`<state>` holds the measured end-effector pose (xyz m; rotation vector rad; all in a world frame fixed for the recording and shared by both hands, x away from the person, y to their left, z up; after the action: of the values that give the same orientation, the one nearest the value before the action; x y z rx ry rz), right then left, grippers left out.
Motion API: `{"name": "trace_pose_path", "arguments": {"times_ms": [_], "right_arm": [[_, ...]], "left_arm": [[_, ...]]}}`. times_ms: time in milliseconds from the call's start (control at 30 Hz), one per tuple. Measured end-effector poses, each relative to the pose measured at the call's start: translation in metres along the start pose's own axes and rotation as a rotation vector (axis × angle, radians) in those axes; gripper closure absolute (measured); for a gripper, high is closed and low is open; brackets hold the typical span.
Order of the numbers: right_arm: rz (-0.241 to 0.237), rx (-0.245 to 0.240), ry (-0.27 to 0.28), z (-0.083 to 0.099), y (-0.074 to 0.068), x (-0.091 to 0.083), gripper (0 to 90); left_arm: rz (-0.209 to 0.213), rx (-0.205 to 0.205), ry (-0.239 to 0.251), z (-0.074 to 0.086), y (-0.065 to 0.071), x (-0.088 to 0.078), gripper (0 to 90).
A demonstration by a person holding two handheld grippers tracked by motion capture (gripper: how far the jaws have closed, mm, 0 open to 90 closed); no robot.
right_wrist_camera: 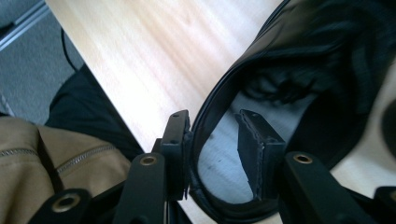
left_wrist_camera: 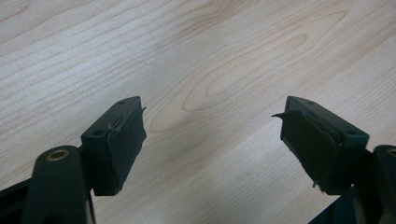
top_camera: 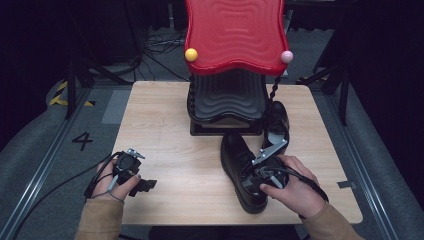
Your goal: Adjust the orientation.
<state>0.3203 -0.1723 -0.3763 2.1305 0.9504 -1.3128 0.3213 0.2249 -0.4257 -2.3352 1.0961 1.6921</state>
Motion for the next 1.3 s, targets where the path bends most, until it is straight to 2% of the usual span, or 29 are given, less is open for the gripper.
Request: {"name": "trace_pose_path", "arguments": {"times_ms": [200,300,500,633,733,833,933,1133,1300], "right_arm": [[0.037,0.055,0.056,-0.009,0.023,-0.018,61.3],[0.066,0.091,0.063,-0.013,0.038,-0.023,60.3],[0.116,0.141,0.056,-0.02,0.063,-0.021,58.6],[0.151,0.193,0.027,-0.024,0.084,-0.013,55.6],[0.201,0.222,-0.013,-0.026,0.1,-0.002,54.1],[0.242,0.249,-0.054,-0.028,0.112,0.011,52.1],[0.256,0.262,-0.082,-0.028,0.119,0.02,50.8],[0.246,0.28,-0.154,-0.032,0.13,0.041,49.9],[0.214,0.355,-0.224,-0.033,0.135,0.059,56.4]], "left_arm": [[0.002,0.0,0.003,-0.001,0.0,0.0,22.5],[0.0,0.004,0.0,-0.001,-0.002,0.0,22.5],[0.007,0.002,0.003,-0.005,-0.003,0.002,22.4],[0.014,0.007,-0.004,-0.006,-0.004,0.005,22.3],[0.012,0.005,0.0,-0.006,-0.005,0.003,22.2],[0.012,0.002,0.004,-0.005,-0.006,0.003,22.1],[0.012,0.001,0.005,-0.005,-0.007,0.003,22.1],[0.012,0.002,0.001,-0.008,-0.007,0.005,22.0],[0.013,0.009,-0.008,-0.011,-0.006,0.007,22.0]]}}
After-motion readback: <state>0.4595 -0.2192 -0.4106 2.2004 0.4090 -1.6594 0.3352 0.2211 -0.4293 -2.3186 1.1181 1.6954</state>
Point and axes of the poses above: each handheld gripper's, and its own axes: x roughly forward along the jaws, z roughly out of its underside, y roughly to its right, the point moved 1 cm from there along x, roughly forward along the jaws, and after that the axes turned 13 degrees about z, right-handed, at the moved point
